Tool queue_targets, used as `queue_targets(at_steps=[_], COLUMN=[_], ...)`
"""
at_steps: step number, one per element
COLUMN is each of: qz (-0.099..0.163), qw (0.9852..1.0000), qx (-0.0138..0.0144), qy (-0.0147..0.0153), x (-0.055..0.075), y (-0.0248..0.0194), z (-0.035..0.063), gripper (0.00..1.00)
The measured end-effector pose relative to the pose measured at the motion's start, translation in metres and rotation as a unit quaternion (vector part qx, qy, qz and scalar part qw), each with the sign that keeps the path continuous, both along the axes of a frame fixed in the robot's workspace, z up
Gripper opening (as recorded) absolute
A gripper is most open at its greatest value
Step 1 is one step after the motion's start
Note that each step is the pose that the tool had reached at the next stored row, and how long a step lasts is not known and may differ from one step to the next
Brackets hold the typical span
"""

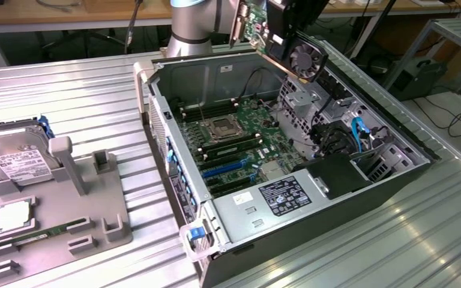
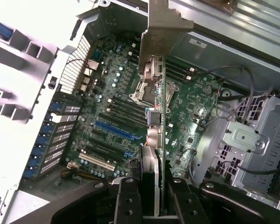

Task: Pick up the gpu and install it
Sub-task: 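Insert the gpu into the slot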

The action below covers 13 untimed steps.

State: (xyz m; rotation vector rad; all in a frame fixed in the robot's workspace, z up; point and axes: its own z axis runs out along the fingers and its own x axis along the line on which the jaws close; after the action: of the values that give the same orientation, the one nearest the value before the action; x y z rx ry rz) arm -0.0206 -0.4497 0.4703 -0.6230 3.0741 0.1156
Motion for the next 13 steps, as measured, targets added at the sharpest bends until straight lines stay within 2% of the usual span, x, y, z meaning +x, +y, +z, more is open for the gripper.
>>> queue_targets(at_steps=[3, 13], qz=[0.026, 0.07], qw=[0.9997, 0.9976], qx=[0.0, 0.0], qy=[0.0, 0.0], x=[0.0, 0.0], y=[-0.0002, -0.0004], z=[-0.0001, -0.0002], gripper=[0.27, 0.27])
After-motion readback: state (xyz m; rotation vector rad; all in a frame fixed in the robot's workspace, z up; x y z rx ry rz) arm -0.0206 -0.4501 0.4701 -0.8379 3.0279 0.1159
